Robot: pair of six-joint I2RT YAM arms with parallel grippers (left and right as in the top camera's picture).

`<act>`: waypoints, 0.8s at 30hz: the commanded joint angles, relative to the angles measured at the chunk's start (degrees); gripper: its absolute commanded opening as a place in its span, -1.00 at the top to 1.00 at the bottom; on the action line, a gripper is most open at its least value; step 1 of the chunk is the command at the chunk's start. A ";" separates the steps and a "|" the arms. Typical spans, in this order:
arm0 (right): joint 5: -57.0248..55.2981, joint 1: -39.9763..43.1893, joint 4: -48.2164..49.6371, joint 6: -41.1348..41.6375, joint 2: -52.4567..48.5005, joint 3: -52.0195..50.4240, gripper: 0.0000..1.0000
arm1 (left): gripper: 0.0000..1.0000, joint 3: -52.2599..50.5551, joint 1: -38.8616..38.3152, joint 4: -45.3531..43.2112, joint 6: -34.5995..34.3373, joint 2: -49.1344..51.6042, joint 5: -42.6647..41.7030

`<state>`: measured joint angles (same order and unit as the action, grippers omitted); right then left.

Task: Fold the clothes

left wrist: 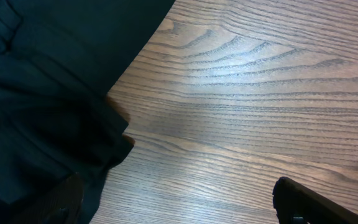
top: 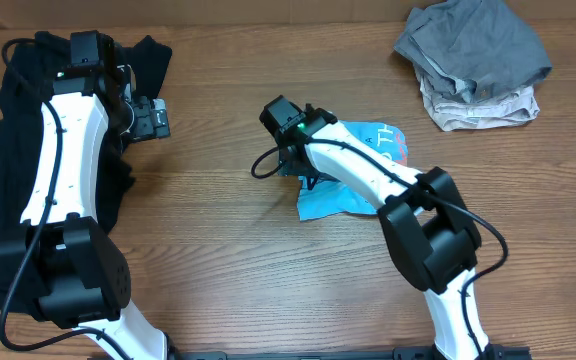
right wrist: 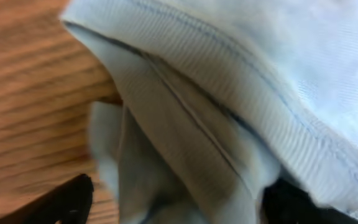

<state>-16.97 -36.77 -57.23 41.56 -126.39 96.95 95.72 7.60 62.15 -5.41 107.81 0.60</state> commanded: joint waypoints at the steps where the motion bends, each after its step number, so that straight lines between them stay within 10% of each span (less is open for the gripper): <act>1: -1.05 0.22 -0.13 0.46 -1.70 -0.15 -0.54 | -1.00 -0.22 -0.11 0.00 1.14 0.55 -0.66; 11: -0.94 1.99 -1.44 -0.07 -1.75 -0.13 0.42 | -1.00 -0.22 -0.11 0.52 1.14 0.55 -0.66; 13: 1.95 2.62 -1.81 -4.68 -1.70 -0.07 0.92 | -1.00 -0.22 -0.11 0.57 1.14 0.55 -0.66; 24: 14.73 9.94 -18.18 -18.88 2.97 16.22 0.92 | -1.00 -0.22 -0.11 0.39 1.11 0.55 -0.66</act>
<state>-6.37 -28.64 -73.63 28.45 -127.44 106.65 95.72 7.60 62.54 -5.41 107.81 0.60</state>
